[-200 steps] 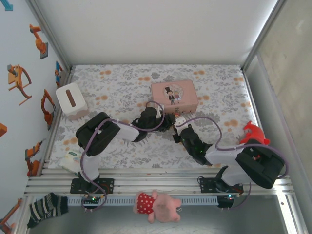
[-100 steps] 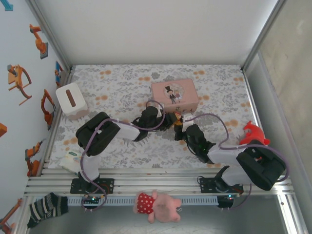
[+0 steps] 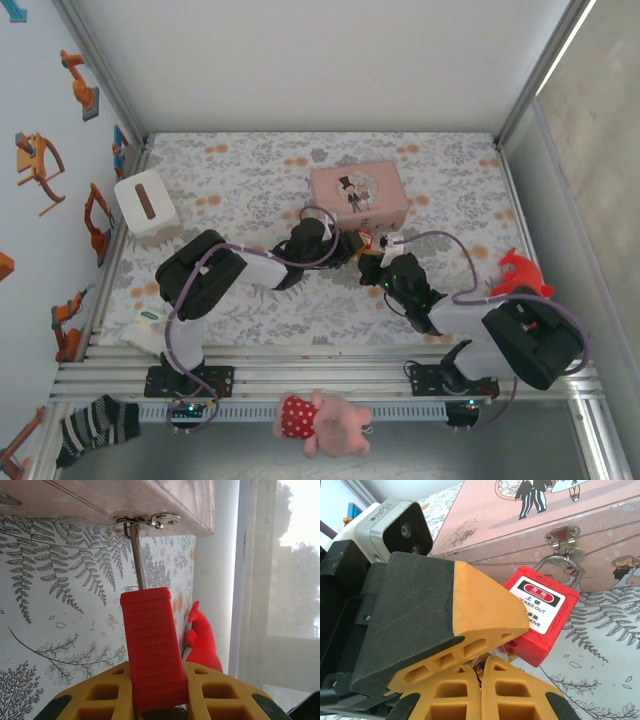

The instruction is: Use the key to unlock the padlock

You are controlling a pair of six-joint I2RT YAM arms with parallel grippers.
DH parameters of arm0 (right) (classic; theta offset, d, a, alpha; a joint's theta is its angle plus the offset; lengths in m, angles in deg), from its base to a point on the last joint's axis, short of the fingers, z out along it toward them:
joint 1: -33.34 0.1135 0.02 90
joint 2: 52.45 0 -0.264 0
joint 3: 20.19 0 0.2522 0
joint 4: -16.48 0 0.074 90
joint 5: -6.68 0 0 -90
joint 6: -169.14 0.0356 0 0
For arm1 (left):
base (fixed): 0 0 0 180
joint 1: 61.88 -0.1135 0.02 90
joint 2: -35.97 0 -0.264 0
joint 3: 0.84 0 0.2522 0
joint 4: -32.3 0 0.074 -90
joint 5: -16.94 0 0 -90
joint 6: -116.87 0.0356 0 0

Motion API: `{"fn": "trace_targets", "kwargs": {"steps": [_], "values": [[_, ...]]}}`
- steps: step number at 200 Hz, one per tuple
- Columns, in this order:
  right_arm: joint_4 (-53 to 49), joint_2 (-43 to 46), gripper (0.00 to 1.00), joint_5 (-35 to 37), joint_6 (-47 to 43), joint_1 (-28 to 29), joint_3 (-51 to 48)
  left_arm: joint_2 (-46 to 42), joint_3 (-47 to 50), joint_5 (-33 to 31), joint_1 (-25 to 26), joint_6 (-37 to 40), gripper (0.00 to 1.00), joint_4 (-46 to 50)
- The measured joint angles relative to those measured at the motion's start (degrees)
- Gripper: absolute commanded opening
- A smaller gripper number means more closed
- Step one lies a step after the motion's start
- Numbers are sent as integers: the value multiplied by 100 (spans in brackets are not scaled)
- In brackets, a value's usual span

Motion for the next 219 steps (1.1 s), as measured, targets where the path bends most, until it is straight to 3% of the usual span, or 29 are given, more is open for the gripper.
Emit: {"fn": "trace_targets", "kwargs": {"steps": [142, 219], "values": [[431, -42, 0, -275, 2194, -293, -149, 0, -87, -52, 2, 46, 0, 39], [431, -31, 0, -254, 2743, -293, -149, 0, -90, -61, 2, 85, 0, 37]]}}
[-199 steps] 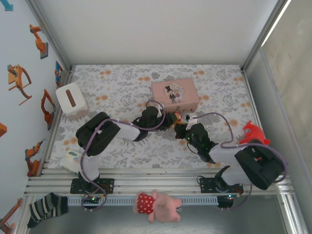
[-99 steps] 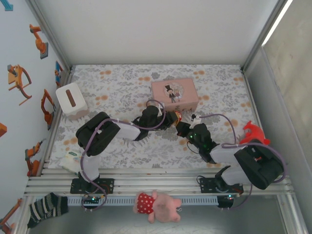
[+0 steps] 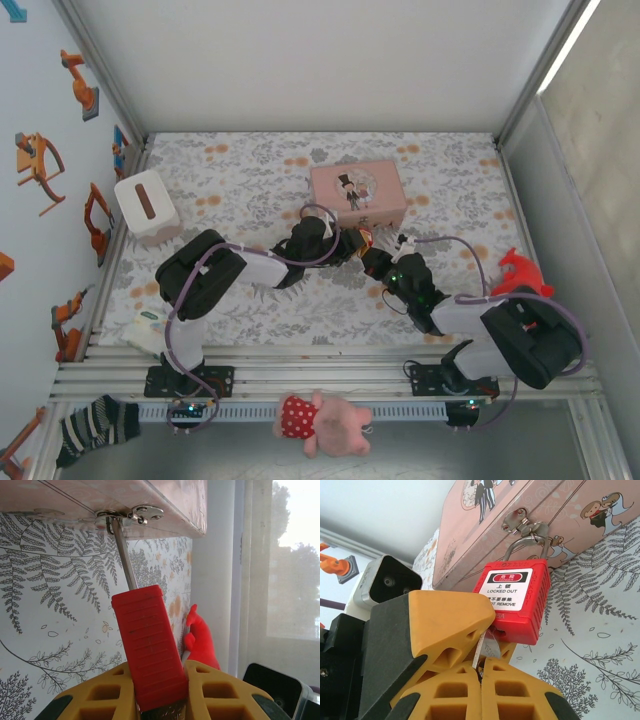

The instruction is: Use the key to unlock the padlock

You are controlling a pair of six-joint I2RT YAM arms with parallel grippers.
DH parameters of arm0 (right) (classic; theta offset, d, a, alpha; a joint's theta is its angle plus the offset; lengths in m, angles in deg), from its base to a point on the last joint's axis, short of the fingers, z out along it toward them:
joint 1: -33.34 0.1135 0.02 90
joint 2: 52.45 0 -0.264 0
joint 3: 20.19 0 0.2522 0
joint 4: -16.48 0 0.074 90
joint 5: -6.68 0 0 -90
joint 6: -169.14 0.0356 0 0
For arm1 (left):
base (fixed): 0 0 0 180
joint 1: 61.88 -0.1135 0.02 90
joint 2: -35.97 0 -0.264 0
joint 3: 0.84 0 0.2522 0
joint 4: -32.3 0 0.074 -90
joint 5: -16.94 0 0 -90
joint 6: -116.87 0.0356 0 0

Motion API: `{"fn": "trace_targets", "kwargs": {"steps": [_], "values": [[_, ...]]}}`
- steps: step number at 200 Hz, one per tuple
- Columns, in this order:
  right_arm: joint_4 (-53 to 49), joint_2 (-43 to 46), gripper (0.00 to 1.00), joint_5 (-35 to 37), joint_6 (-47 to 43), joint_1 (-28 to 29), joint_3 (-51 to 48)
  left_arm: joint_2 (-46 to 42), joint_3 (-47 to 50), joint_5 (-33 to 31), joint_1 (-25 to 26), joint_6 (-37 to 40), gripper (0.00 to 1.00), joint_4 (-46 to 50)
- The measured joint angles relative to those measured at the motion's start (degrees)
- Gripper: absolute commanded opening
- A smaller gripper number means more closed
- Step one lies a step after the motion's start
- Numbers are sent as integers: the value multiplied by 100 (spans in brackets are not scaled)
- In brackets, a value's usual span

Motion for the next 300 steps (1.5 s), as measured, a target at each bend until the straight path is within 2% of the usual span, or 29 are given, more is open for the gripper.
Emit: {"fn": "trace_targets", "kwargs": {"steps": [51, 103, 141, 195, 210, 225, 238, 300], "values": [[-140, 109, 0, 35, 682, 0, 0, -9, 0, 4, 4, 31, 0, 2], [-815, 723, 0, 181, 1506, 0, 2, -101, -15, 24, 81, 153, 0, 31], [-1325, 1058, 0, 732, 2133, -153, 149, -295, -26, 286, 177, 229, 0, -28], [-2153, 1537, 0, 855, 2232, -162, 356, -313, -28, 372, 195, 254, 0, -103], [-2409, 1683, 0, 857, 2188, -162, 396, -330, -28, 411, 210, 260, 11, -103], [-2660, 1742, 0, 879, 2094, -164, 505, -391, -9, 516, 208, 354, 33, -44], [-2920, 1749, 0, 933, 1941, -197, 647, -542, 17, 651, 216, 422, 44, 70], [-3670, 1871, 0, 994, 1060, -293, 914, -1801, 55, 774, -55, 1141, 59, 1252]]}}
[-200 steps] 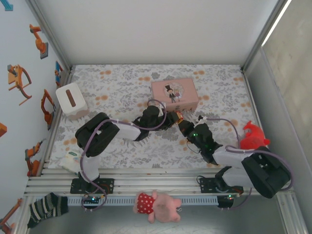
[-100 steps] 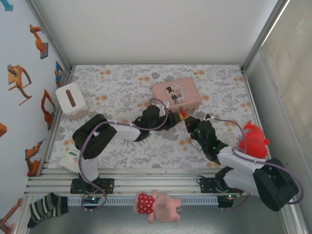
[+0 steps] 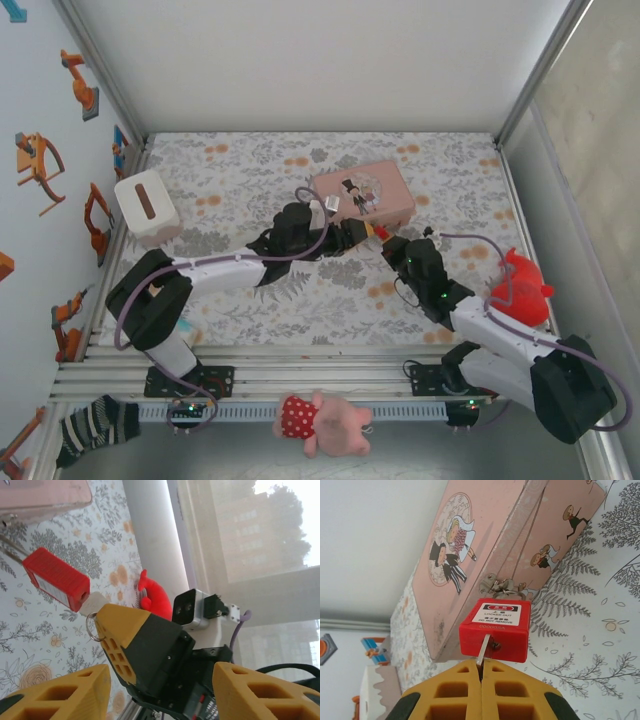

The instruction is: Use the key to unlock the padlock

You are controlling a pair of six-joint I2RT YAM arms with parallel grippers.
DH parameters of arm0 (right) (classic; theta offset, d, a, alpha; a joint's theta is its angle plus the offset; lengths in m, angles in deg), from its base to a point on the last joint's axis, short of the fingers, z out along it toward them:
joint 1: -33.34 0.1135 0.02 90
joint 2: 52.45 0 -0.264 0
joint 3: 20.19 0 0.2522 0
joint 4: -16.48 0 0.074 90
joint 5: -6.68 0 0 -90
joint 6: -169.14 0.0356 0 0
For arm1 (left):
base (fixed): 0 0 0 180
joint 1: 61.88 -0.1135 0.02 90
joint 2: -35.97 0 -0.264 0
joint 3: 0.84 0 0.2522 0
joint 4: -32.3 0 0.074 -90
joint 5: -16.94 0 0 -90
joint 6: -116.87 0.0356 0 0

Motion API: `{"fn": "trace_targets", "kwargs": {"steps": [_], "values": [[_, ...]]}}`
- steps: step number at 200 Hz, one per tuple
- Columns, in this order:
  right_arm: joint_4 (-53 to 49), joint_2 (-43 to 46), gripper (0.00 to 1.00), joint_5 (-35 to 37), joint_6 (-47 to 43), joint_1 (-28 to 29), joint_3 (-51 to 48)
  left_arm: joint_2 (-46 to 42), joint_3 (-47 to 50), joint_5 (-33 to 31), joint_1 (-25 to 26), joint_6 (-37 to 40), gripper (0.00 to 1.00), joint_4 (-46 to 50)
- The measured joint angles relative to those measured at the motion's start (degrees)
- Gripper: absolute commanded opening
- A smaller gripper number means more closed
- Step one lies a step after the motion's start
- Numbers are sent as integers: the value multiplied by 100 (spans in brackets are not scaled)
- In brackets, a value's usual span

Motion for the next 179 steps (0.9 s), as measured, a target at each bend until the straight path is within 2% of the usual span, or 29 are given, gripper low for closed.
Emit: {"fn": "trace_targets", "kwargs": {"steps": [26, 79, 120, 156, 179], "values": [[-72, -7, 0, -50, -345, -9, 28, -74, 0, -2, -131, 131, 62, 262], [-328, -79, 0, -267, -1340, -42, 219, -52, 20, 0, -138, 140, 83, 581], [-507, -79, 0, -507, -2085, -52, 229, 50, 33, -2, -138, -9, 92, 599], [-564, -83, 0, -708, -2643, -74, 229, 446, -59, 2, -138, -184, 92, 603], [-597, -160, 0, -852, -2922, -79, 256, 756, -153, 17, -138, -337, 88, 560]]}}
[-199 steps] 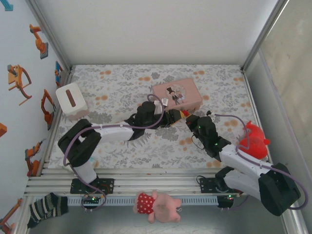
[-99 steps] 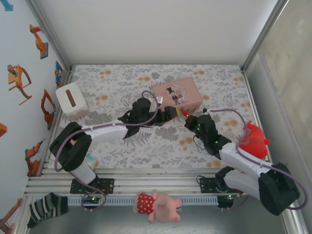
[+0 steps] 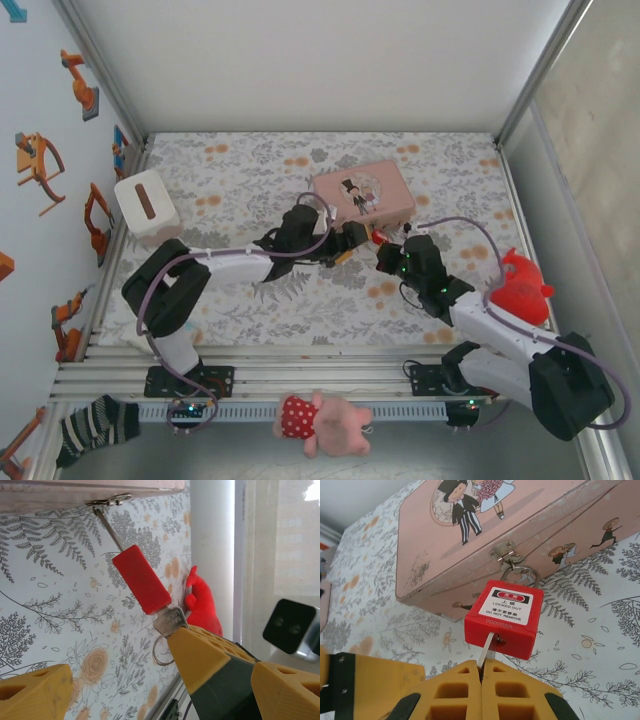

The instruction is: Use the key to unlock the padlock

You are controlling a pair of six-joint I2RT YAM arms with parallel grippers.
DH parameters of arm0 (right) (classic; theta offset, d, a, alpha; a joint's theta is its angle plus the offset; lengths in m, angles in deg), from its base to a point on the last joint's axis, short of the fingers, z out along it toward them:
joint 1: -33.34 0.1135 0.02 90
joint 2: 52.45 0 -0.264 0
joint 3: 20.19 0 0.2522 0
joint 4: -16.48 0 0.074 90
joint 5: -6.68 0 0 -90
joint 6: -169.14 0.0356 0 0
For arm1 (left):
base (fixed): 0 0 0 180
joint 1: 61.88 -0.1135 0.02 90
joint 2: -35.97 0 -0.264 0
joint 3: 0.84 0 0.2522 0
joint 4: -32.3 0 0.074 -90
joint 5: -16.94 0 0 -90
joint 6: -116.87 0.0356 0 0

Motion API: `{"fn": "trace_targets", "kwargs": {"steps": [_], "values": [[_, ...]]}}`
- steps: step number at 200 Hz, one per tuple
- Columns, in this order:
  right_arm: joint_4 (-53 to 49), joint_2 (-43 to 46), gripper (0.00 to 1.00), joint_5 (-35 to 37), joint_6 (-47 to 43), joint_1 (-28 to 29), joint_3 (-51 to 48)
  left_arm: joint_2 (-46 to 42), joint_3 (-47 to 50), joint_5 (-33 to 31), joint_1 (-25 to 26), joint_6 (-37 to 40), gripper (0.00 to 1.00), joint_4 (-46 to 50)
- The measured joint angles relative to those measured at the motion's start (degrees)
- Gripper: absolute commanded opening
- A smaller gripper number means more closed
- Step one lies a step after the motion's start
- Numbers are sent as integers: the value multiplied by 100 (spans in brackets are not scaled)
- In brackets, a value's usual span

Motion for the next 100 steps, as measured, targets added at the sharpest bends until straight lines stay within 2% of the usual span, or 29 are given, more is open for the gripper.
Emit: {"fn": "trace_targets", "kwargs": {"steps": [100], "values": [[160, -118, 0, -439, -649, -7, -50, 826, -520, 160, 0, -426, 61, -586]]}}
